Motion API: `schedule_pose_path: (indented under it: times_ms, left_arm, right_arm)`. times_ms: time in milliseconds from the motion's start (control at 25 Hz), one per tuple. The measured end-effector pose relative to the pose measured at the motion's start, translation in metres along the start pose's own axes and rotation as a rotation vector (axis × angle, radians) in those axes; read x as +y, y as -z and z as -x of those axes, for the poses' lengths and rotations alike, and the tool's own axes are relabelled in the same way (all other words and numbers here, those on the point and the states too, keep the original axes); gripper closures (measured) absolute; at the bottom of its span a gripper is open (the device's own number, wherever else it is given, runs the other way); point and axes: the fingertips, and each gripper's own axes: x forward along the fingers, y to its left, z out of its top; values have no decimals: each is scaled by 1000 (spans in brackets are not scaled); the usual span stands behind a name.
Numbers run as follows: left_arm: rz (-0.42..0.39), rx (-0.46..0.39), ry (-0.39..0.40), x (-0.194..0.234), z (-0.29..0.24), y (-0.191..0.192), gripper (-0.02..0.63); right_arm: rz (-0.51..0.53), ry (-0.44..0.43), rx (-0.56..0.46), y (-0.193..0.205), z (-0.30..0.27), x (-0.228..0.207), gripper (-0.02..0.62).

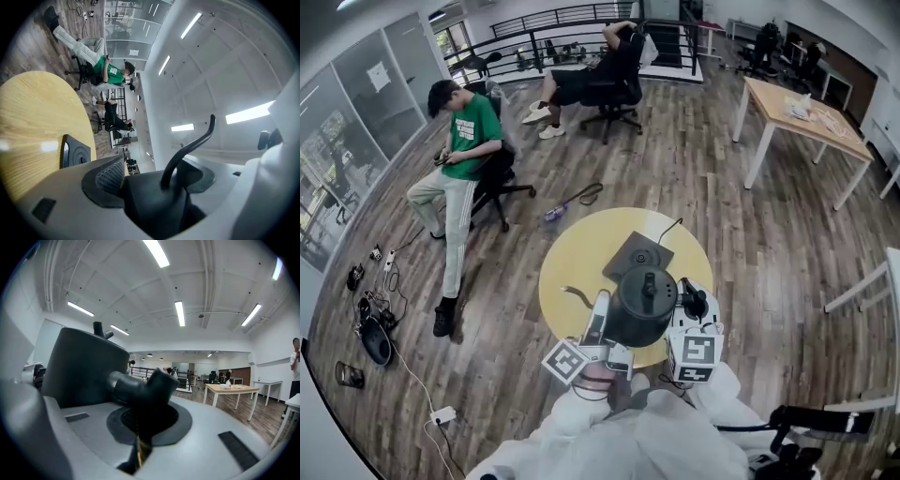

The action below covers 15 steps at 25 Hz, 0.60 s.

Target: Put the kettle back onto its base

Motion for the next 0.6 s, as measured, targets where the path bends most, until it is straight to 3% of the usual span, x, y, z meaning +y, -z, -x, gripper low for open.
schedule_pose_path:
  times_ms: [320, 600]
  left_arm:
    - [6, -9, 9, 22, -73, -8, 268]
    - [7, 6, -26, 35, -91, -15, 268]
  right_arm:
    - [15, -13, -4, -7, -72, -33, 583]
    - [-10, -4, -2, -3, -96, -37, 583]
